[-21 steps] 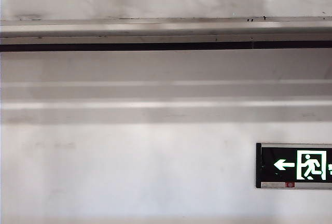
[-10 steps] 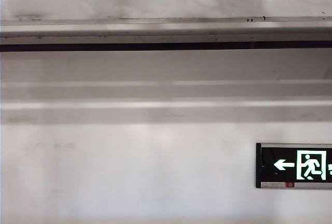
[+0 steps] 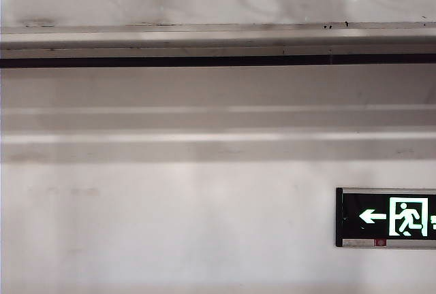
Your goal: Take a marker from the whiteboard tray, write "Hi!" on the whiteboard, and then put the marker back vertically into the whiteboard tray.
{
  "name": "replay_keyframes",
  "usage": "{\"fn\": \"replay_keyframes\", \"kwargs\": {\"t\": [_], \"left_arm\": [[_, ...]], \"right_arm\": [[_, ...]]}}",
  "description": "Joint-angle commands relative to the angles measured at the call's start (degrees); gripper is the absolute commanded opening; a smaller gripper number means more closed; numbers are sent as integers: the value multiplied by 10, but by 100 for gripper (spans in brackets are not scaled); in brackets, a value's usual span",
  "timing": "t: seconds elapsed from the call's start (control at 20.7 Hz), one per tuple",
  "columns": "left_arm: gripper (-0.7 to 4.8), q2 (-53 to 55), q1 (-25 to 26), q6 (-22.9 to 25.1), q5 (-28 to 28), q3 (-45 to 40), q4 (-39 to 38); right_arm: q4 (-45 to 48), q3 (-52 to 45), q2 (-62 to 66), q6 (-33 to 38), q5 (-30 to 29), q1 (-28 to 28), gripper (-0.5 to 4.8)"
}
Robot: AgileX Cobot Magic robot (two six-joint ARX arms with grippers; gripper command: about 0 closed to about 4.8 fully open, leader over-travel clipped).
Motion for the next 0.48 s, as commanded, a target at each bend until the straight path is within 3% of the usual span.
{"fn": "replay_keyframes", "kwargs": {"t": [0.05,0.24,0.48], "left_arm": [[-6,-1,-1,0,7,3,10],[-6,-1,-1,0,7,3,9],[-6,-1,-1,0,7,3,9]], "right_arm": [[-39,3,-1,21,7,-2,-5],[-76,2,0,28,12,-2,-4],[-49,5,-31,28,0,14,-5]]}}
